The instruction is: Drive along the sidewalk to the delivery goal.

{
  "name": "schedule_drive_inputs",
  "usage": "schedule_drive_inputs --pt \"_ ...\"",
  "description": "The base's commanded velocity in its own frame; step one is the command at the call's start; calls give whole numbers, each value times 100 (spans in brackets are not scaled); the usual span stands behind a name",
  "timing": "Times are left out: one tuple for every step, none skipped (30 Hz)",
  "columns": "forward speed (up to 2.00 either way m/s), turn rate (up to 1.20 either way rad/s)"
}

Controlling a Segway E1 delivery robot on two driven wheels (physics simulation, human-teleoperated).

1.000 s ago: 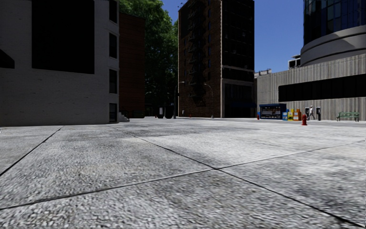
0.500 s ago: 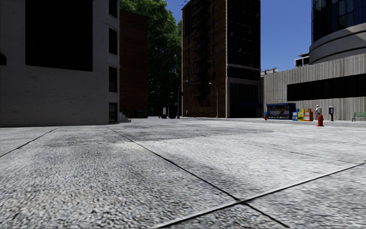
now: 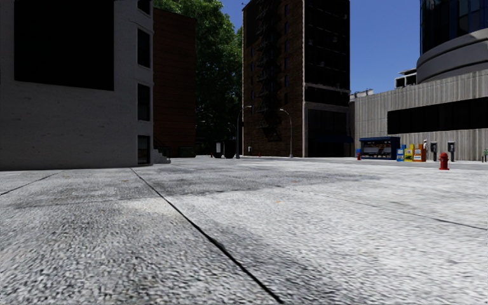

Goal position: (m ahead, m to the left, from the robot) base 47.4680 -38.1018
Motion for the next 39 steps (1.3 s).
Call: schedule_drive_inputs --pt "200 0" --pt "200 0" --pt "200 0" --pt "200 0" --pt "200 0" --pt "200 0" --pt "200 0" --pt "200 0" --pt "200 0" --pt "200 0" --pt "200 0" --pt "200 0" --pt "200 0" --pt "200 0" --pt "200 0" --pt "200 0" --pt "200 0" --pt "200 0" --pt "200 0" --pt "200 0" --pt "200 0" --pt "200 0" --pt "200 0" --pt "200 0" --pt "200 0" --pt "200 0" --pt "200 0" --pt "200 0" --pt "200 0" --pt "200 0" --pt "200 0" --pt "200 0" --pt "200 0" --pt "200 0" --pt "200 0" --pt "200 0" --pt "200 0" --pt "200 0" --pt "200 0"
